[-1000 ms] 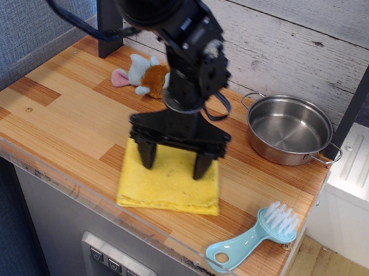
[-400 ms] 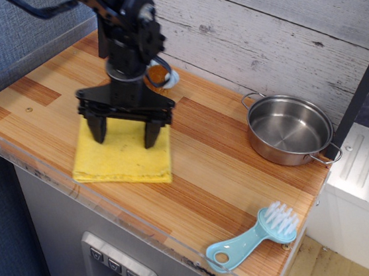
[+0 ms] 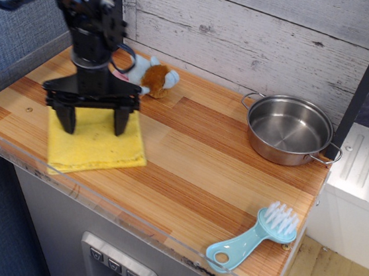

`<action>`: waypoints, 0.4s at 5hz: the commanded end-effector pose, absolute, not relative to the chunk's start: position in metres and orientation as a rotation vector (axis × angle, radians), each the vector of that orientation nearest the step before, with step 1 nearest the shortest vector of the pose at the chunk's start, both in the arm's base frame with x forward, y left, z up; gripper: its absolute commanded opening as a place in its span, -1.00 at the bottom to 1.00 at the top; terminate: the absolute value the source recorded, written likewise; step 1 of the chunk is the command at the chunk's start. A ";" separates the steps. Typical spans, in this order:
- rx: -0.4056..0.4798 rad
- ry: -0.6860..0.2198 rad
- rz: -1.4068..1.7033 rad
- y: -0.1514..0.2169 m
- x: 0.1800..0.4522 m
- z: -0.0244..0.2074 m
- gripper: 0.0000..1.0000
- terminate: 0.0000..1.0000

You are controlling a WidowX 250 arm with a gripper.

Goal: Move the cloth to the bottom-left corner of the table.

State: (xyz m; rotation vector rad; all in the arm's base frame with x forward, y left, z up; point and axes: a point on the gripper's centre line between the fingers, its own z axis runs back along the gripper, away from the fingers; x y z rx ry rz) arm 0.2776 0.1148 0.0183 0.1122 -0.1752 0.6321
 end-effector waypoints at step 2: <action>0.161 -0.208 0.778 0.172 0.268 0.032 1.00 -1.00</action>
